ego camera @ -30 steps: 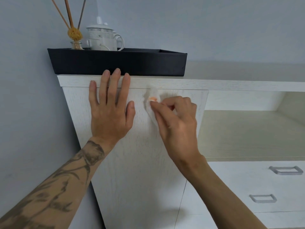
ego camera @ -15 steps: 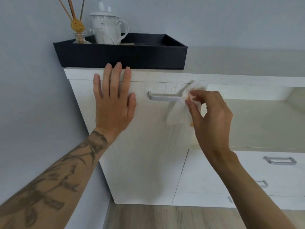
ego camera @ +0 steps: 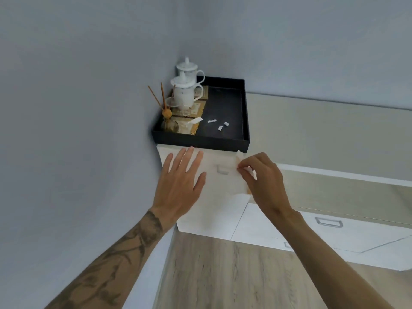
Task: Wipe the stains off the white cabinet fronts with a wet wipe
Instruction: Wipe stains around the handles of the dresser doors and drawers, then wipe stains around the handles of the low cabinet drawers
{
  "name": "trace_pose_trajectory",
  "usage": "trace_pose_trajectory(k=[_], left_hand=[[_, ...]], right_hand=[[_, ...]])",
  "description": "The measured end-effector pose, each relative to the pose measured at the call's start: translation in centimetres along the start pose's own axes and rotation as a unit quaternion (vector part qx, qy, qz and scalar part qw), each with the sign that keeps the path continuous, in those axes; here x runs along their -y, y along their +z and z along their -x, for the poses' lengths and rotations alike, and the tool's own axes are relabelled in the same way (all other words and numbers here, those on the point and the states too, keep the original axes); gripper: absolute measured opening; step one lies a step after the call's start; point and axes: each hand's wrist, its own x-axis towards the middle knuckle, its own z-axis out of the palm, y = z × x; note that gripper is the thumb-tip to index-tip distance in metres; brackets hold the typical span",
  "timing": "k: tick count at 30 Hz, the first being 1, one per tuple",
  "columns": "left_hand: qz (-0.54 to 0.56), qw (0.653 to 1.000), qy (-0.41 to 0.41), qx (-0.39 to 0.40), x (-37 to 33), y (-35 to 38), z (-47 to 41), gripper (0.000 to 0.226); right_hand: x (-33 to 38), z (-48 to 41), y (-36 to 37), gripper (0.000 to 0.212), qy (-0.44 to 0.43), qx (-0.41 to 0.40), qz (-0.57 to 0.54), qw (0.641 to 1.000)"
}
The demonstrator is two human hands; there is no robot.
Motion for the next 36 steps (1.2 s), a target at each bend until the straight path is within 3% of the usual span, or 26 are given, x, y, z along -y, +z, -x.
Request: trace_pose_trajectory(k=[7,12,18,25,28,36], left_hand=[[-0.026,0.991,-0.083,0.1,-1.5,-16.6,4.9,0.08],[-0.025,0.986,-0.14,0.092,-2.9,-26.4,9.7,0.084],[-0.032,0.964,-0.253,0.08,-5.9,-33.7,19.0,0.067],[-0.068,0.908,-0.408,0.07,-12.6,-41.9,34.9,0.064],[-0.09,0.875,-0.471,0.071,-15.5,-45.9,42.9,0.065],[-0.131,0.772,-0.621,0.031,-25.9,-54.6,65.6,0.066]], right_hand=[[10.7,0.7,-9.8,0.005,-0.037,0.084,-0.011,0.996],[17.0,1.2,-14.6,0.009,-0.087,0.123,-0.033,0.988],[22.2,4.7,-18.0,0.016,-0.204,0.165,-0.096,0.96],[28.7,14.0,-22.2,0.003,-0.333,0.274,-0.165,0.887],[33.0,19.4,-24.0,0.009,-0.378,0.305,-0.188,0.854],[44.3,40.2,-29.1,0.009,-0.487,0.388,-0.243,0.744]])
